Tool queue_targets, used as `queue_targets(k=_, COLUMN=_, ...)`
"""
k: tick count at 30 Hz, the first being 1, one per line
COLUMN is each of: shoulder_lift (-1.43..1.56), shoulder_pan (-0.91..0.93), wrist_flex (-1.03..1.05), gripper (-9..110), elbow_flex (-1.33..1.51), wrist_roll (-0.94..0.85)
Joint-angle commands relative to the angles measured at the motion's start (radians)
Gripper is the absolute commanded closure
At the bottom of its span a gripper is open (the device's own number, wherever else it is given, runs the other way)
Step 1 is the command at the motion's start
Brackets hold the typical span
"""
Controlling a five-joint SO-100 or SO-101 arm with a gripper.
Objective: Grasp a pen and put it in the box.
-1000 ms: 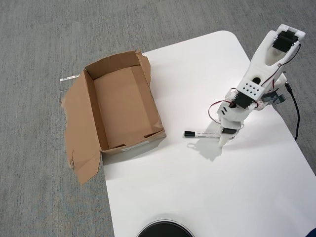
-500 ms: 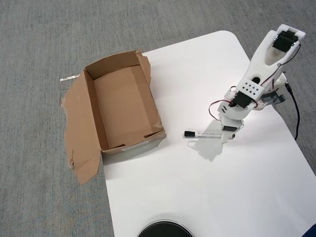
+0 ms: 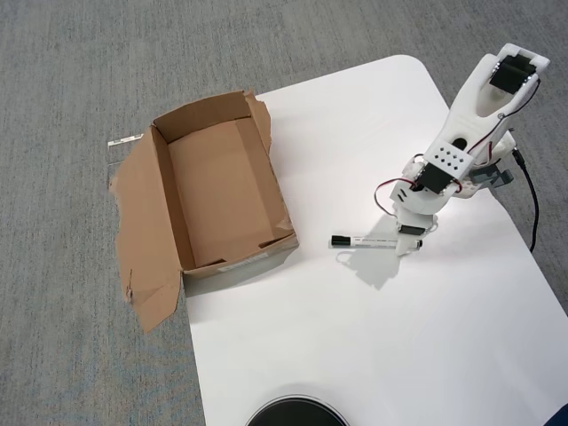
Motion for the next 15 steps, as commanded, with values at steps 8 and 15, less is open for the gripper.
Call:
queue_targets(k=8, shoulder_lift=-0.006, shoulder_pan=-0.005, wrist_flex=0.006, gripper=95, elbow_flex=-0.002, wrist_roll=-0.005)
queue_targets(k=15, shoulder_lift=-0.006, shoulder_pan=-0.001, wrist_flex=0.006, gripper=101, elbow_flex=0.001, wrist_roll=-0.005)
